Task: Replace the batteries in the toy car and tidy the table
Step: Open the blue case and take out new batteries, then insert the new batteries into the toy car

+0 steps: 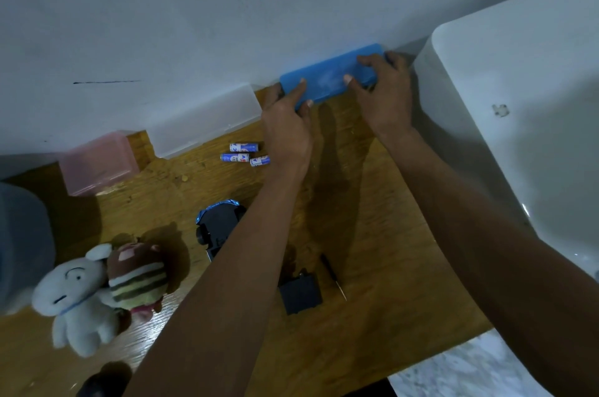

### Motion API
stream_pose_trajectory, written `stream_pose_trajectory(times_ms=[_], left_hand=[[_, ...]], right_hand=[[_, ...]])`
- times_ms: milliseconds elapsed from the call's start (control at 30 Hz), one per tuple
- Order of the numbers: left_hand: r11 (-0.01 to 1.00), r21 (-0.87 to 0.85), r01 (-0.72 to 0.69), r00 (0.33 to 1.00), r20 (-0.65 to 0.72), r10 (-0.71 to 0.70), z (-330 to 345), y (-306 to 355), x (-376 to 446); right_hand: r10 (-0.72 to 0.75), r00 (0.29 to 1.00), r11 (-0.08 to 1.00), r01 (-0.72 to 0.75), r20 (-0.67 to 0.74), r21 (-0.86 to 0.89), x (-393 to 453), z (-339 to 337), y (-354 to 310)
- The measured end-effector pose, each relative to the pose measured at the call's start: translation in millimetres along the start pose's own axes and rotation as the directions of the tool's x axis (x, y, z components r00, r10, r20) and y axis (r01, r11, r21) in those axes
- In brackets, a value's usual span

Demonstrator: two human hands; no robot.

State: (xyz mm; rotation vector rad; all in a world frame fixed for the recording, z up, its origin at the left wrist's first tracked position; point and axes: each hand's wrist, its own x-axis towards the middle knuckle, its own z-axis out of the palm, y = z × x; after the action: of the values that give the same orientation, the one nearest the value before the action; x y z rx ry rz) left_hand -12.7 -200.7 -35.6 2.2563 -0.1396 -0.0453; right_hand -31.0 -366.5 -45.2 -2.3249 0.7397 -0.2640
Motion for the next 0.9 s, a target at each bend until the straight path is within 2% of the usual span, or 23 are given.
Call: stream_pose_trajectory(times_ms=[133,200,267,333,400,500,600,733,800,900], left_hand=[[0.999,-0.010,0.044,0.994,0.104,-0.043,-10.6,7.4,1.5],[0.999,-0.020,0.049,0.989,0.138,-0.046,-23.1,10.5,-2.5],[0.999,-0.054,0.006,0.994,0.108,-0.001,-41.4,10.7,-12.6],[0.997,-0.072,-0.026,0.997,0.070,0.031,-65.5,7.5,-28.1],[0.998,-0.057,-0.021,0.998,0.053,0.024,-90.7,-1.8,-43.4],[0.999,-0.036,-0.010,0.999,0.044,0.012,-120.8,-25.8,-61.8],[1.000,-0.014,-0.021,0.997,0.077,0.022,-144.0,-51.4,-80.5],[1.000,-0.003,0.005,0.992,0.124,-0.005,-165.8,-81.0,-110.5],[0.998,0.002,0.060,0.984,0.166,-0.059,-171.3,-89.7,-127.3],[0.991,0.011,0.135,0.965,0.226,-0.134,-174.4,-95.0,-150.2]], right_hand=[[0.068,0.997,0.974,-0.061,0.027,-0.217,-0.9,-8.2,-17.3],[0.040,0.999,0.956,-0.034,0.016,-0.293,-3.8,-12.8,-30.4],[-0.105,0.994,0.970,0.101,-0.006,-0.220,-10.1,-14.8,-43.5],[-0.274,0.961,0.958,0.270,-0.038,-0.096,-22.5,-11.5,-57.2],[-0.374,0.927,0.927,0.374,-0.039,-0.020,-41.8,-2.5,-74.1],[-0.497,0.866,0.868,0.497,0.053,0.024,-75.7,16.2,-98.5],[-0.590,0.771,0.791,0.611,0.240,-0.017,-100.4,37.8,-109.5],[-0.592,0.649,0.690,0.714,0.478,-0.114,-119.1,60.6,-115.1],[-0.538,0.652,0.670,0.715,0.535,-0.197,-123.1,68.8,-113.6],[-0.531,0.661,0.651,0.719,0.529,-0.244,-127.4,77.9,-110.8]])
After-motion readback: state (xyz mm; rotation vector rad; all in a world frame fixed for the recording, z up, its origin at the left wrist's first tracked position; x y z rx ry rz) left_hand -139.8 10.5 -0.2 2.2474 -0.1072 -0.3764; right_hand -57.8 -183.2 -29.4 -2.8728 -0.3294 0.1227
